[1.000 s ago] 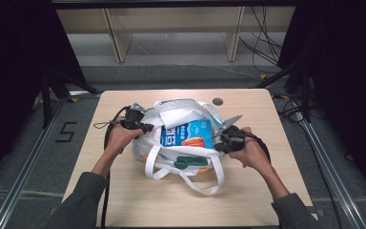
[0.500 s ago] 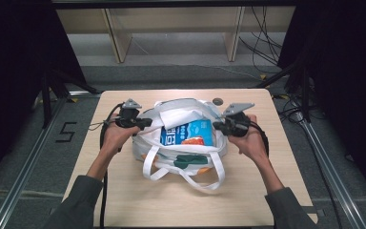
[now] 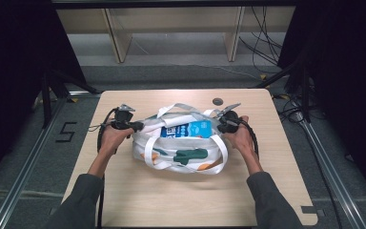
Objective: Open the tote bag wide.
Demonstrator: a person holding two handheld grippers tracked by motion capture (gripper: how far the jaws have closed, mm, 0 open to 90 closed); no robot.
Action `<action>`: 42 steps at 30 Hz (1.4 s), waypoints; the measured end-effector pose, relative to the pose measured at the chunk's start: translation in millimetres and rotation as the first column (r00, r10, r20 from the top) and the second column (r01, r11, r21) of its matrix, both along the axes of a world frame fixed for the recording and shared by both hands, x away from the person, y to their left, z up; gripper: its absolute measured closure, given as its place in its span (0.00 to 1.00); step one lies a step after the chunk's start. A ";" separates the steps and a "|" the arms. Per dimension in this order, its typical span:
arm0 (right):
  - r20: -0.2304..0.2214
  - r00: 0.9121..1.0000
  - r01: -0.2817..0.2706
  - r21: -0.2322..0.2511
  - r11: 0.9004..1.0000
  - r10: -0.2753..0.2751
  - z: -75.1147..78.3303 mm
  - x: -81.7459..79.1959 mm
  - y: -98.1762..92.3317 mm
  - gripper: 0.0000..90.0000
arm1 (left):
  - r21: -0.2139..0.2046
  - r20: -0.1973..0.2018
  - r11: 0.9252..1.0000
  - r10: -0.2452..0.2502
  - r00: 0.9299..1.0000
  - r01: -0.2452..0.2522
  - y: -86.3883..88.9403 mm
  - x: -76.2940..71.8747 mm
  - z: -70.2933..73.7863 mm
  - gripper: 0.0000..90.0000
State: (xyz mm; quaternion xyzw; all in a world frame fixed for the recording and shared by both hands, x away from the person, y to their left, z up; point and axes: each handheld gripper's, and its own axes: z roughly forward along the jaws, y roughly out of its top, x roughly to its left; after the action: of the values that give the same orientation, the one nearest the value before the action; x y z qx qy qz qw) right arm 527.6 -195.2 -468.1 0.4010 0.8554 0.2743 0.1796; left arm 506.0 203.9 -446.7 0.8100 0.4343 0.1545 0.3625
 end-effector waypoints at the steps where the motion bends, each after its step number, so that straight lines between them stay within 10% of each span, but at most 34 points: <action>1: 0.013 1.000 0.004 0.017 1.000 -0.004 8.4 -4.2 -2.9 1.00 | 0.005 0.013 1.000 -0.011 1.000 0.011 -0.3 -4.5 3.7 0.97; 7: 0.114 0.988 -0.119 0.165 0.979 0.101 52.3 -44.2 3.6 1.00 | -0.076 0.039 0.992 -0.103 0.994 0.105 -18.8 -29.8 12.5 0.94; 16: -0.061 0.927 -0.369 0.015 0.929 0.369 24.3 -112.7 24.6 1.00 | -0.043 0.022 0.983 -0.179 0.984 0.179 -30.4 -41.5 10.2 0.95; 19: -0.075 0.932 -0.352 0.042 0.935 0.354 26.2 -117.5 23.5 1.00 | -0.037 0.026 0.984 -0.173 0.985 0.174 -34.4 -43.2 10.8 0.93; 27: 0.116 0.948 -0.309 0.119 0.944 0.296 59.8 -87.3 33.6 1.00 | 0.007 0.012 0.957 -0.292 0.956 0.291 -44.4 -75.8 7.6 0.96; 33: 0.098 0.963 -0.261 0.100 0.960 0.252 56.0 -38.9 69.6 1.00 | 0.004 0.001 0.947 -0.321 0.947 0.321 -36.4 -97.3 3.1 0.95; 37: 0.092 0.964 -0.252 0.005 0.968 0.251 43.3 -3.2 100.0 1.00 | -0.006 0.005 0.943 -0.332 0.943 0.332 -34.7 -99.6 -1.9 0.97; 38: 0.053 0.978 -0.201 0.023 0.979 0.200 41.5 1.1 106.2 1.00 | -0.010 0.005 0.942 -0.335 0.942 0.335 -34.3 -101.0 -2.5 0.97; 42: 0.042 0.989 -0.137 -0.085 0.987 0.141 35.3 23.7 117.1 1.00 | -0.008 -0.005 0.936 -0.351 0.937 0.351 -34.6 -106.3 -7.0 0.99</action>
State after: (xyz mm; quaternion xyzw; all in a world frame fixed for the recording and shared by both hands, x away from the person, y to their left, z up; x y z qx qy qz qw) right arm 551.2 -78.1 -432.8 0.3262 0.8872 0.2604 0.1967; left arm 399.7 169.3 -453.7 0.8736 0.2847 0.0832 0.3859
